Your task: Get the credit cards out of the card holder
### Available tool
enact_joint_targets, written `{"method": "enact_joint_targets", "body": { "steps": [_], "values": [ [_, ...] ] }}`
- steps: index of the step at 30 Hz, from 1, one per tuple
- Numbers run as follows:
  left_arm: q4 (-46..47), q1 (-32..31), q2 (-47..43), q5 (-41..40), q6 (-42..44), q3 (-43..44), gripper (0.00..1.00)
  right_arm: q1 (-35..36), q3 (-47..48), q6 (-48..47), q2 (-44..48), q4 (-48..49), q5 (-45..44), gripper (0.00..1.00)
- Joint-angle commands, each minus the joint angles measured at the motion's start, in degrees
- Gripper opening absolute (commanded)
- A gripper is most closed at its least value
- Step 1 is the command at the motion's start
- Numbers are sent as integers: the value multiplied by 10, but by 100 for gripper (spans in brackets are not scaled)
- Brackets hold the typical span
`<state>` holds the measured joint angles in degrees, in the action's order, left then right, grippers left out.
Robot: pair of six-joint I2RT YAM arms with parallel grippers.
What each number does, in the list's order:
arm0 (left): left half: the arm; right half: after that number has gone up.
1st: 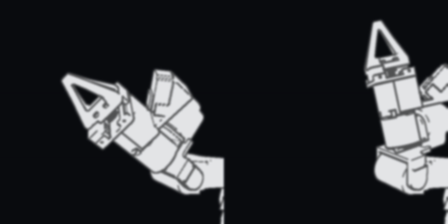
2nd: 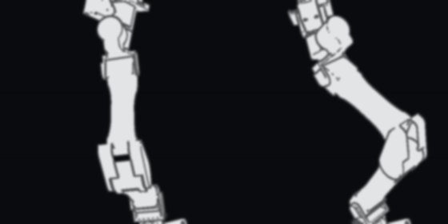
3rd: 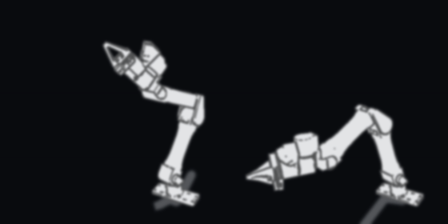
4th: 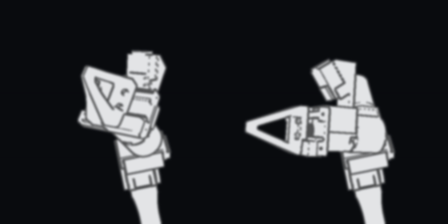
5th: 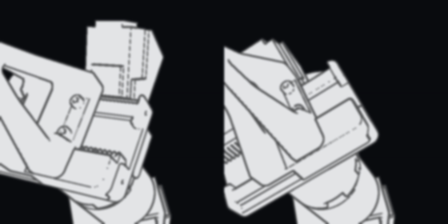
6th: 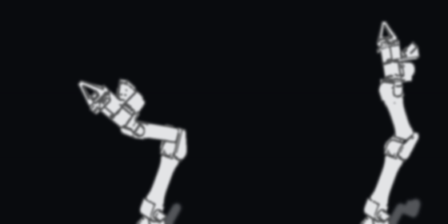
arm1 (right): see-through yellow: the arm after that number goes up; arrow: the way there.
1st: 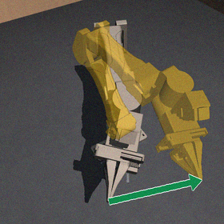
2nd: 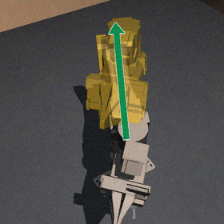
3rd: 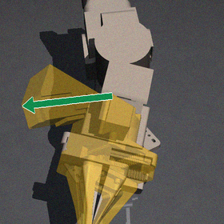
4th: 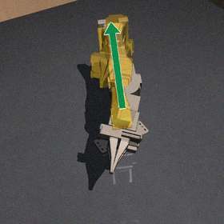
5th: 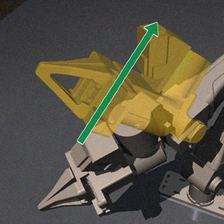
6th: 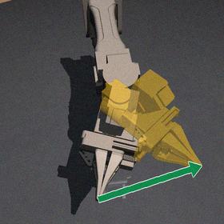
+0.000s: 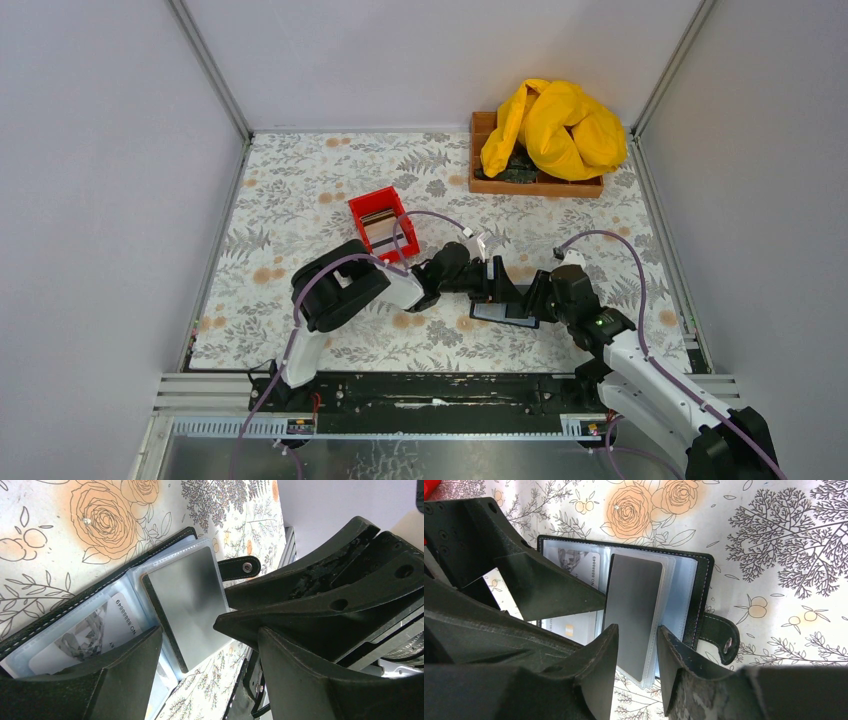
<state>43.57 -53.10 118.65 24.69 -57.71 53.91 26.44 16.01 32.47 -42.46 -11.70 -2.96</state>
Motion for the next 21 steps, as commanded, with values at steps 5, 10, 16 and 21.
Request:
{"method": "enact_joint_targets", "body": {
  "steps": [5, 10, 16, 21],
  "values": [
    [-37, -5, 26, 3, 12, 6, 78, 1, 49, -1, 4, 29, 62, 39],
    [-35, -5, 28, 5, 11, 7, 77, 2, 52, 3, -3, 39, 77, 38],
    [-33, -6, 27, 8, 8, 6, 71, 15, 58, 8, -18, 52, 83, 36],
    [-27, -5, 27, 12, 5, 7, 61, 50, 64, 12, -39, 61, 56, 36]
  ]
}}
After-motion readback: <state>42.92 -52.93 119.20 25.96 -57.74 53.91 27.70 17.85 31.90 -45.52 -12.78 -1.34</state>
